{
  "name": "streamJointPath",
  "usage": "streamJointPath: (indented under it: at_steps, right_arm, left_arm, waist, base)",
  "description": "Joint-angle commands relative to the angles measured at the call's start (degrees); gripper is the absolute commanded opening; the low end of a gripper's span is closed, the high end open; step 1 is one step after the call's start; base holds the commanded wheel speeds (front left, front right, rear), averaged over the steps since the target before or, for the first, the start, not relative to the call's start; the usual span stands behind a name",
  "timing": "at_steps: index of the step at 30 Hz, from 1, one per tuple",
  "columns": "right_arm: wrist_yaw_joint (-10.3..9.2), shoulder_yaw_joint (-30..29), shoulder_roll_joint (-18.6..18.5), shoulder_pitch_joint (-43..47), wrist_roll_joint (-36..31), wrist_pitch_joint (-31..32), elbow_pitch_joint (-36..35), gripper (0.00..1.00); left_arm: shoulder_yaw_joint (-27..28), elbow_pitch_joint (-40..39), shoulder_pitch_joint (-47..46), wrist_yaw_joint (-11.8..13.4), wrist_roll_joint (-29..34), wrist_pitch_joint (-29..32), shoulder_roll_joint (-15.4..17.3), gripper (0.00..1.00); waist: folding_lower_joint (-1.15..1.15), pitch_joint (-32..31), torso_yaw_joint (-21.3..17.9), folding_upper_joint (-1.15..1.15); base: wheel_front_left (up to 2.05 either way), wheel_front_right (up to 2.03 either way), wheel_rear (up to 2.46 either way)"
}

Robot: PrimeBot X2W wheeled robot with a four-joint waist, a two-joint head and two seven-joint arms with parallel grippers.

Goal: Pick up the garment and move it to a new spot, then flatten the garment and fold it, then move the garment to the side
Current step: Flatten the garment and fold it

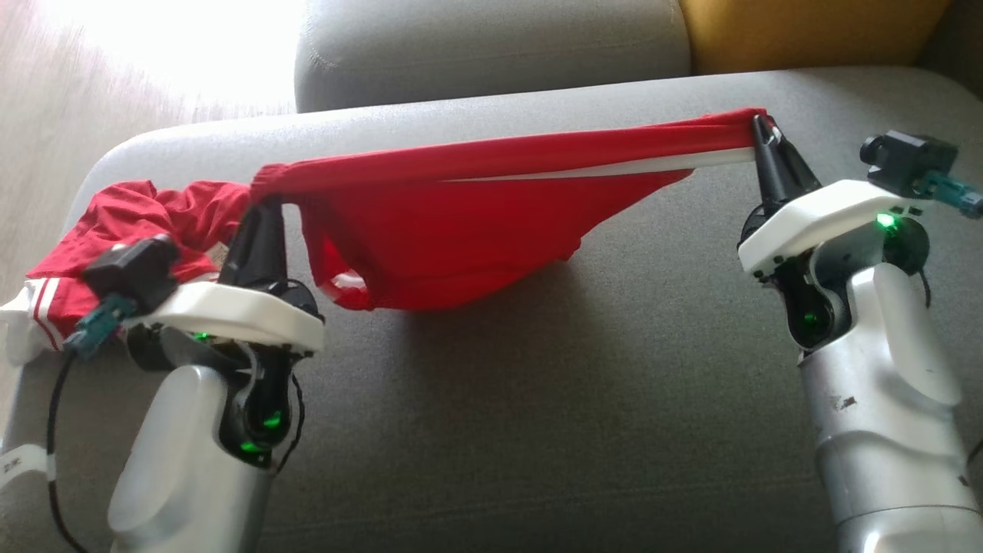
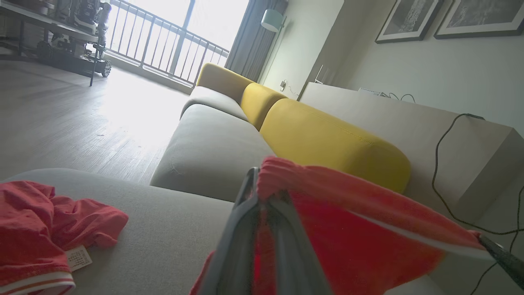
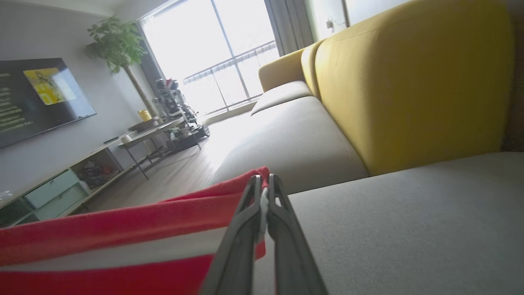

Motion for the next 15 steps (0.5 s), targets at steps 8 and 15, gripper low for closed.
streamJointPath:
  at_steps: [8,15]
  right_arm:
    - [-0.62,-3.6,-1.3,-3.3,-1.2,-2.2,0.1,0.00]
    - [-0.62,-6.2,-1.3,-2.4,-1.9,-2.5,0.0,0.00]
  left_arm:
    - [7.0,-1.2,-1.4,2.0,-1.5,-3.2,2.6,0.00]
    - [7.4,-1.5,-0.6,1.9,-2.4,-3.8,2.1,0.00]
  waist:
    - [0.00,-0.2,0.1,0.00]
    - [0.00,-0.3,0.0,0.00]
  base:
    - [0.00,0.00,0.00]
    - [0.00,0.00,0.00]
